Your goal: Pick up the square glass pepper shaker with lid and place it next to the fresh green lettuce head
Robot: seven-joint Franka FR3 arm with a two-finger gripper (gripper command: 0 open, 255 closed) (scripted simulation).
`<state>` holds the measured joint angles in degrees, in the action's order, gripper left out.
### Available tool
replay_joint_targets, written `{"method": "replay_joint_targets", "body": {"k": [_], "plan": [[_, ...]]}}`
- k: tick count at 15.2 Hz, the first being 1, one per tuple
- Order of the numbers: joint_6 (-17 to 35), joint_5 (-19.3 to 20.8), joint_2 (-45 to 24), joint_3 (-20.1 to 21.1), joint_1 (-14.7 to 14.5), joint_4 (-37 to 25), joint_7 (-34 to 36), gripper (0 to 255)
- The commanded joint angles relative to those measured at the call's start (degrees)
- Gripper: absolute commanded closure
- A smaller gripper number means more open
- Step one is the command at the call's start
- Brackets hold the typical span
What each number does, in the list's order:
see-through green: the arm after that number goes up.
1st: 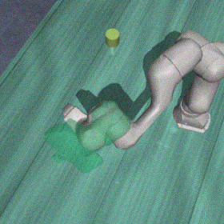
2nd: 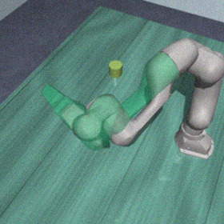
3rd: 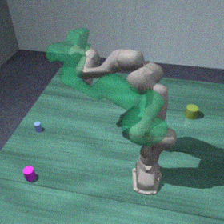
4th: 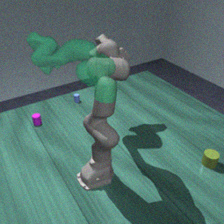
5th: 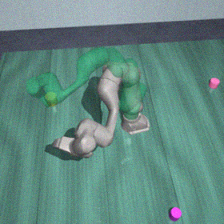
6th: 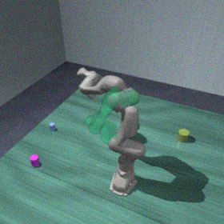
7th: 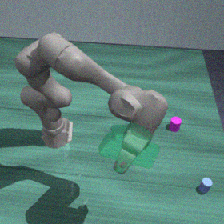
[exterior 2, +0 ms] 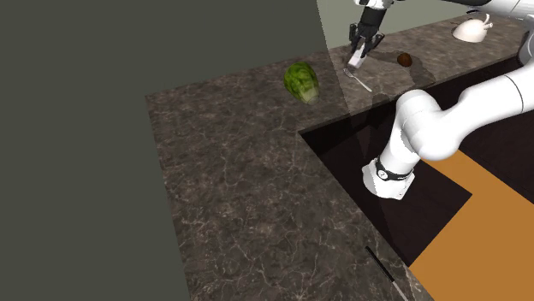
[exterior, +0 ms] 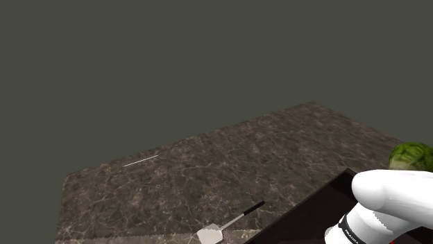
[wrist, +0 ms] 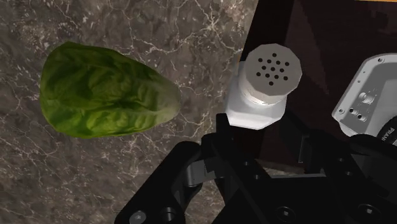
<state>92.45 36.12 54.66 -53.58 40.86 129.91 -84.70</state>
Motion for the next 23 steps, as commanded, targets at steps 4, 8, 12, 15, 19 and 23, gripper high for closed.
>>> {"method": "replay_joint_targets", "body": {"k": [4,8,12,15,19,23], "plan": [[0.8,2.6,-0.1,-4.5,-0.1,-1.8,-3.8,255],[3.2,4.1,0.3,-6.3,0.1,0.7,-3.5,255],[5.7,5.6,0.6,-8.3,0.3,3.0,-3.2,255],[7.5,6.8,0.7,-9.9,0.3,4.6,-3.0,255],[10.0,8.5,0.8,-12.2,0.2,6.5,-2.7,255],[12.6,10.3,0.6,-14.7,-0.1,8.3,-2.4,255]]}}
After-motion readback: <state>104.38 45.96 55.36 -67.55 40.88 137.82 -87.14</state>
